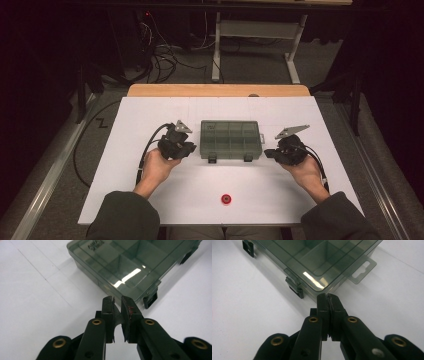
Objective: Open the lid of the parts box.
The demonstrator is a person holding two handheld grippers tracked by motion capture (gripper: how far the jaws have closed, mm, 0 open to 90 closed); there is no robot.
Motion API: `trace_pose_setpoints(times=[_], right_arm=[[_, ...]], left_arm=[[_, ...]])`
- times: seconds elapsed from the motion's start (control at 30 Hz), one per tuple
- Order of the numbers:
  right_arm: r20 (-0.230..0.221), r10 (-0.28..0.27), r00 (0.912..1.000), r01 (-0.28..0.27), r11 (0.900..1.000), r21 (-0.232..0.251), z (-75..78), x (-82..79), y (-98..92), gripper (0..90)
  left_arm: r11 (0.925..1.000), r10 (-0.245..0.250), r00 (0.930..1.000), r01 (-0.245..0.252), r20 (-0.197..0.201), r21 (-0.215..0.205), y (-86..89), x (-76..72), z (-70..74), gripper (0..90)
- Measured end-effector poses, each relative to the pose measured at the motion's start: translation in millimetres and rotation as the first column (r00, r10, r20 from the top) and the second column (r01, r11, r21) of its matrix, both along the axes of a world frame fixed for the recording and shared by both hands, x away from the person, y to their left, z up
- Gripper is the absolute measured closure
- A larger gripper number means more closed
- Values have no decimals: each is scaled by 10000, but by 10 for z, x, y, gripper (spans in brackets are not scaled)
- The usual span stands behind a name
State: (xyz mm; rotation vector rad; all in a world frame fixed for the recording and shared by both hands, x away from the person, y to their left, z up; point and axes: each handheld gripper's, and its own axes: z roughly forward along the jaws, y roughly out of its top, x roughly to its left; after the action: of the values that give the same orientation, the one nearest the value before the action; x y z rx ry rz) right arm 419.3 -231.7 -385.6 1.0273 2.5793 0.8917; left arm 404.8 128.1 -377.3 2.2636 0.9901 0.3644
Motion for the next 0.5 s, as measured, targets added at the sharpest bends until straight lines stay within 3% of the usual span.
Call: trace_pose_setpoints(times=[0.33, 0.5], right_arm=[[-163, 69, 9998, -74, 9993, -354, -49, 24, 25, 900], [-330, 93, 9994, -108, 9989, -452, -65, 19, 44, 900]], left_arm=[[9982, -237, 9975, 274, -662, 542, -85, 38, -110, 834], [9980, -190, 9945, 251, -1030, 585, -135, 53, -142, 838]])
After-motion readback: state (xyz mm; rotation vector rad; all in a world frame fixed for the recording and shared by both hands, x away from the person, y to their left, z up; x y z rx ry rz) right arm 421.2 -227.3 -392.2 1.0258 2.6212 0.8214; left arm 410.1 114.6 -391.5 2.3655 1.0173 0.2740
